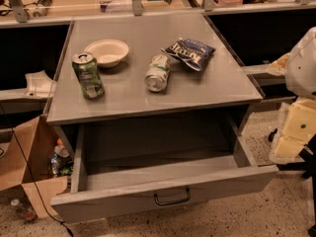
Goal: Close top drawer
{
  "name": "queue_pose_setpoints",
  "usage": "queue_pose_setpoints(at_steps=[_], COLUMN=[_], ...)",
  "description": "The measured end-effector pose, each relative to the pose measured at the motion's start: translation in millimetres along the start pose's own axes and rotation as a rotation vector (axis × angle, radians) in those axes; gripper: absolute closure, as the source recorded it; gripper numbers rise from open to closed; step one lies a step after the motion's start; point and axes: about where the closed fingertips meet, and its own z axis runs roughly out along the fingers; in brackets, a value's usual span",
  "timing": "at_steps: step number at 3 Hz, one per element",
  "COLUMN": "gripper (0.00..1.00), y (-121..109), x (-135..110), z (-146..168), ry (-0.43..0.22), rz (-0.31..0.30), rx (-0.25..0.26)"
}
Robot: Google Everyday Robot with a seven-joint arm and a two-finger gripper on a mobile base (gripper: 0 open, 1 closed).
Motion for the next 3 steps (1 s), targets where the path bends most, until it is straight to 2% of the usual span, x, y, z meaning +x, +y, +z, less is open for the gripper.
queue_pose_setpoints(at_steps=[1,2,3], gripper=[0.04,0.27,0.58], y=[16.6,16.6,17.9], x=[10.5,10.5,10.6], z=[10.6,10.6,11.6], ry=[-0.011,-0.011,-0.012], rz=[0.032,0.032,0.034], rx=[-0.037,-0.037,-0.035])
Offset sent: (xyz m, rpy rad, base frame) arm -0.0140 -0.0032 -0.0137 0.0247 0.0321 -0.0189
